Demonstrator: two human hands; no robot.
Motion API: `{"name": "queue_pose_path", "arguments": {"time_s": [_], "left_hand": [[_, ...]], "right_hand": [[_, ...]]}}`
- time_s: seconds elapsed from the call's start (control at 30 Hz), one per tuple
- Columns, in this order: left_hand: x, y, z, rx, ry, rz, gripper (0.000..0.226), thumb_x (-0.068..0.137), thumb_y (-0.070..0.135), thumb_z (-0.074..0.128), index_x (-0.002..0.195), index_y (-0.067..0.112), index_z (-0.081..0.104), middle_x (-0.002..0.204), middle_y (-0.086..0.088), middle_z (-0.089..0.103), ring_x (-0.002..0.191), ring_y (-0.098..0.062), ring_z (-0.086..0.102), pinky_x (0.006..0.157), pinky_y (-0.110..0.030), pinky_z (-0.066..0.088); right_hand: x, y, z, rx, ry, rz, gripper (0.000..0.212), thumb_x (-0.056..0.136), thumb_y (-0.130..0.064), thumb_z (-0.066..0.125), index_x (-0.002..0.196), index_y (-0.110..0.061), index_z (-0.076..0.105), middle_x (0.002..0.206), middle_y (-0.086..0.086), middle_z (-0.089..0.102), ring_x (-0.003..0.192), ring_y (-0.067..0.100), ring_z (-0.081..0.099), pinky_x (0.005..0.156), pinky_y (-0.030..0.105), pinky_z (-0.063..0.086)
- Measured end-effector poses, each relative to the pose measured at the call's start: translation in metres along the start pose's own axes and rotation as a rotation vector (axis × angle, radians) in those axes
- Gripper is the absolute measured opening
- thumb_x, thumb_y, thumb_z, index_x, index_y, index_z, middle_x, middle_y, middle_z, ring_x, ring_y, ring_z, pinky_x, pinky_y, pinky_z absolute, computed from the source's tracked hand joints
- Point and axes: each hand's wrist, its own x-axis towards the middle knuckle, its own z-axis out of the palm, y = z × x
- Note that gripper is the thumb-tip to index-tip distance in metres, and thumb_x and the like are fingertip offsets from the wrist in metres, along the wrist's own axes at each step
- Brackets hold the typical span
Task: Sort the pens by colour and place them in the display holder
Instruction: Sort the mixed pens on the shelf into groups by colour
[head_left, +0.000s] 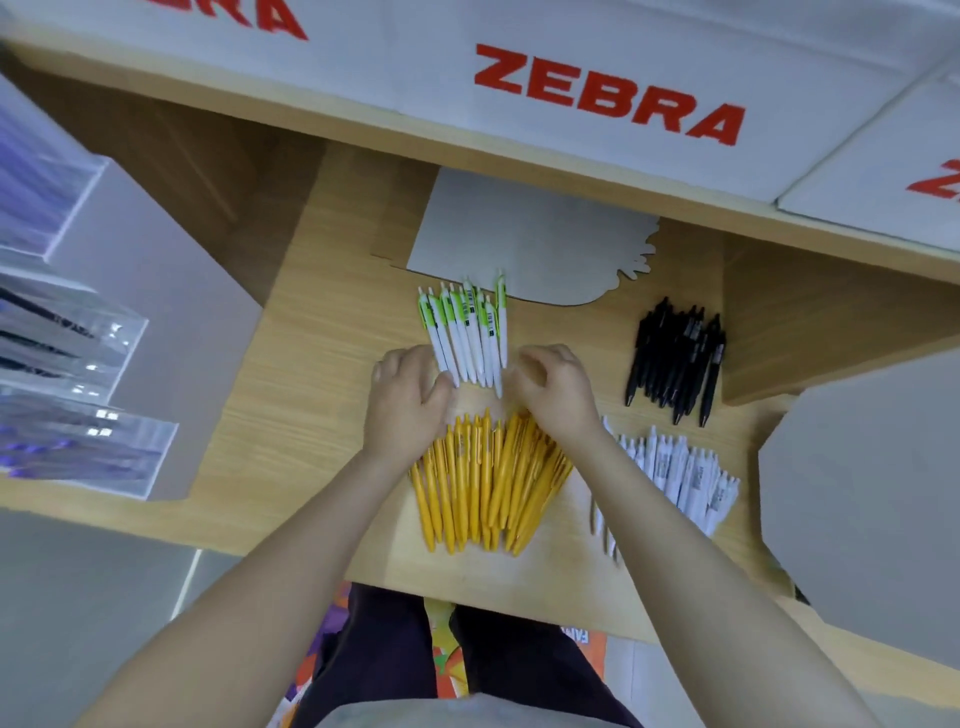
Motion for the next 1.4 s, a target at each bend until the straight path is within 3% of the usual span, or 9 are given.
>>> {"name": "queue_pose_path", "arguments": {"time_s": [0.13,0.23,0.37,0.5,0.63,0.77,0.93,1.13,1.4], "left_hand": [[0.042,0.016,-0.008,-0.231,-0.055,-0.115,0.048,0.092,0.018,0.064,0.138,0.016,0.052,0.127,0.002,0.057,0.119,-0.02,0.054,0.085,-0.024,0.039],[0.062,0.021,-0.01,-0.31,-0.064,-0.211,0.056,0.087,0.016,0.072,0.139,0.02,0.052,0.117,0.009,0.057,0.1,-0.008,0.055,0.071,-0.018,0.038],[0.072,0.017,-0.008,-0.405,-0.107,-0.346,0.07,0.084,0.02,0.078,0.146,0.012,0.045,0.117,-0.001,0.065,0.099,-0.009,0.056,0.078,-0.016,0.04],[0.076,0.011,-0.007,-0.54,-0.108,-0.386,0.045,0.086,0.011,0.076,0.128,0.007,0.062,0.115,-0.002,0.067,0.096,-0.014,0.063,0.07,-0.007,0.048],[0.083,0.008,-0.009,-0.596,-0.195,-0.429,0.013,0.09,0.013,0.072,0.103,0.012,0.069,0.113,-0.014,0.072,0.099,-0.026,0.069,0.093,-0.04,0.056],[0.087,0.008,-0.011,-0.481,-0.257,-0.434,0.02,0.088,0.026,0.074,0.104,0.014,0.072,0.108,-0.007,0.073,0.099,-0.023,0.069,0.093,-0.037,0.055],[0.084,0.007,-0.013,-0.566,-0.256,-0.439,0.022,0.087,0.026,0.076,0.105,0.014,0.072,0.101,-0.003,0.072,0.092,-0.018,0.068,0.085,-0.028,0.054],[0.084,-0.003,-0.023,-0.711,-0.278,-0.461,0.019,0.089,0.015,0.072,0.108,0.011,0.07,0.104,-0.009,0.074,0.097,-0.026,0.07,0.091,-0.041,0.056],[0.08,-0.007,-0.03,-0.87,-0.379,-0.461,0.018,0.09,0.006,0.069,0.107,0.001,0.066,0.088,-0.01,0.071,0.079,-0.021,0.069,0.073,-0.031,0.058]], "right_hand": [[0.045,-0.019,0.005,0.216,-0.009,0.12,0.023,0.094,-0.011,0.057,0.072,-0.008,0.056,0.071,-0.001,0.05,0.063,0.007,0.041,0.058,0.023,0.034],[0.059,-0.025,0.016,0.32,-0.033,0.15,0.016,0.095,-0.01,0.055,0.1,-0.012,0.07,0.089,-0.006,0.067,0.077,0.001,0.058,0.064,0.008,0.042],[0.059,-0.031,0.035,0.354,-0.054,0.191,0.024,0.094,-0.009,0.058,0.113,-0.012,0.071,0.1,-0.006,0.068,0.089,0.005,0.062,0.079,0.015,0.047],[0.062,-0.036,0.044,0.372,-0.033,0.215,0.025,0.093,-0.009,0.06,0.115,-0.013,0.071,0.101,-0.003,0.068,0.095,0.011,0.062,0.086,0.024,0.05],[0.066,-0.036,0.044,0.452,-0.064,0.277,0.023,0.094,-0.012,0.061,0.114,-0.012,0.072,0.104,0.001,0.071,0.092,0.011,0.064,0.072,0.011,0.048],[0.063,-0.046,0.05,0.495,-0.083,0.316,0.022,0.095,-0.012,0.059,0.113,-0.008,0.071,0.097,0.0,0.071,0.082,0.005,0.064,0.063,0.006,0.046],[0.06,-0.053,0.053,0.67,-0.11,0.382,0.015,0.095,-0.009,0.06,0.103,-0.01,0.073,0.095,0.01,0.074,0.092,0.027,0.071,0.085,0.037,0.058],[0.056,-0.068,0.055,0.789,-0.131,0.448,0.012,0.093,-0.008,0.063,0.096,-0.014,0.074,0.1,0.014,0.074,0.096,0.031,0.071,0.091,0.043,0.057],[0.051,-0.087,0.056,0.903,-0.099,0.587,0.01,0.096,-0.002,0.056,0.092,0.003,0.064,0.085,0.017,0.067,0.072,0.019,0.067,0.067,0.025,0.058]]}}
